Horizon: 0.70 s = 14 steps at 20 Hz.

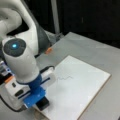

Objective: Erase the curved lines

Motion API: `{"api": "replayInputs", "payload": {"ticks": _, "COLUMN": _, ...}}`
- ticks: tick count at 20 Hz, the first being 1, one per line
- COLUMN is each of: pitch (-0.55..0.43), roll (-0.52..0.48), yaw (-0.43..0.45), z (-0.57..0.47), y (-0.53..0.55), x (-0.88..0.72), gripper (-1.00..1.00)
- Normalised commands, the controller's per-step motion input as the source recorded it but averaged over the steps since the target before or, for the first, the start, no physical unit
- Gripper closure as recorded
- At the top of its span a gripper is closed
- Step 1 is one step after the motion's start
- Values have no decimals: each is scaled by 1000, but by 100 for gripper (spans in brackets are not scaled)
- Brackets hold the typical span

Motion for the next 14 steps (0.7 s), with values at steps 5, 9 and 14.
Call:
{"api": "replayInputs", "payload": {"ticks": 5, "pitch": -3, "roll": 31, "yaw": -171, "z": -74, "y": 366, "x": -139, "gripper": 100}}
{"api": "replayInputs", "payload": {"ticks": 9, "pitch": -32, "roll": 48, "yaw": -242, "z": -32, "y": 390, "x": -263, "gripper": 100}}
{"api": "replayInputs", "payload": {"ticks": 14, "pitch": -83, "roll": 50, "yaw": -253, "z": -45, "y": 361, "x": -343, "gripper": 100}}
